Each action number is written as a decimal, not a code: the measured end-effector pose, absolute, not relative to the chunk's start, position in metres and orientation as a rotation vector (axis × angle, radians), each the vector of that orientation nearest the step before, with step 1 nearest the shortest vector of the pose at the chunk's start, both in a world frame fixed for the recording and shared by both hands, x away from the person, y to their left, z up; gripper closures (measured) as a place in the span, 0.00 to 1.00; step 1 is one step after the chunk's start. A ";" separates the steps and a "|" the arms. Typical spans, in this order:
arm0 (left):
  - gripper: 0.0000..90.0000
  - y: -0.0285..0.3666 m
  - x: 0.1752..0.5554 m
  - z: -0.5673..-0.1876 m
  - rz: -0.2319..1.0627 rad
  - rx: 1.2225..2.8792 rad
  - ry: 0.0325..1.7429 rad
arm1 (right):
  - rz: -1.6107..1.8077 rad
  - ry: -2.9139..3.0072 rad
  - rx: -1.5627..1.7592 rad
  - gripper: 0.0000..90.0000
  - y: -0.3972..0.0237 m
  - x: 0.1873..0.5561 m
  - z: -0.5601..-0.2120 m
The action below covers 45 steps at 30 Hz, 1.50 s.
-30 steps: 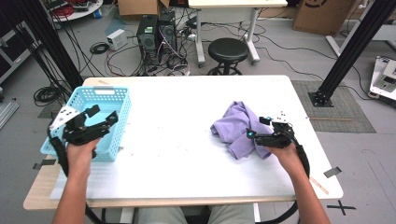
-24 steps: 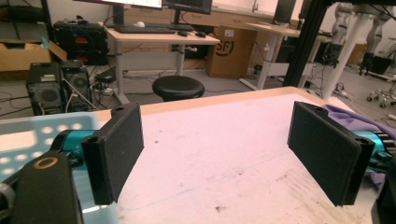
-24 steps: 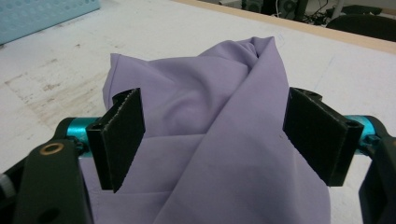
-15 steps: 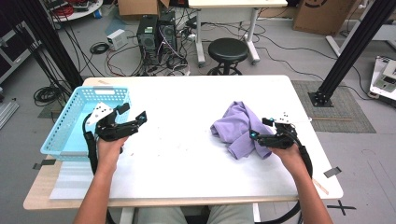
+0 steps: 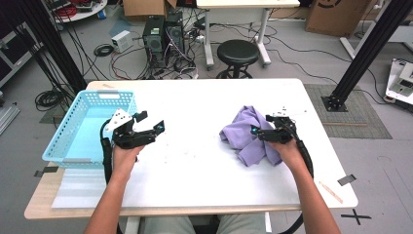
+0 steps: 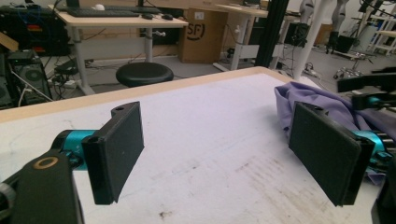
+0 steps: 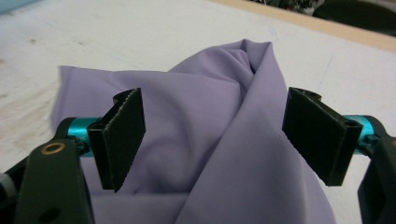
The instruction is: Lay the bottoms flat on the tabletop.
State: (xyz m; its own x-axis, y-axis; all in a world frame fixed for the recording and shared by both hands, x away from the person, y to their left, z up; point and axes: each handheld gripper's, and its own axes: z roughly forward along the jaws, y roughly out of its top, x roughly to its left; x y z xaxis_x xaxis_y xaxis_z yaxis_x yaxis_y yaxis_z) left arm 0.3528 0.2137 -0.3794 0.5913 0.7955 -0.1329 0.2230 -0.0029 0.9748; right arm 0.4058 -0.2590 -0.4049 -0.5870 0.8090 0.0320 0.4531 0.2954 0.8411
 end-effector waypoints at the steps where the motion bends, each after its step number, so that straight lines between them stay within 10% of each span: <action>1: 0.20 0.212 0.353 -0.381 0.553 1.550 0.886 | 1.191 2.180 1.128 0.25 -0.256 0.410 -0.407; 18: 0.21 0.194 0.353 -0.404 0.515 1.604 0.890 | 1.137 2.406 1.014 0.93 -0.221 0.427 -0.433; 35: 0.31 0.185 0.357 -0.419 0.426 1.613 0.906 | 1.429 2.567 0.673 0.94 -0.178 0.386 -0.416; 45: 0.31 0.170 0.361 -0.423 0.410 1.620 0.899 | 1.556 2.391 0.706 0.66 -0.205 0.371 -0.392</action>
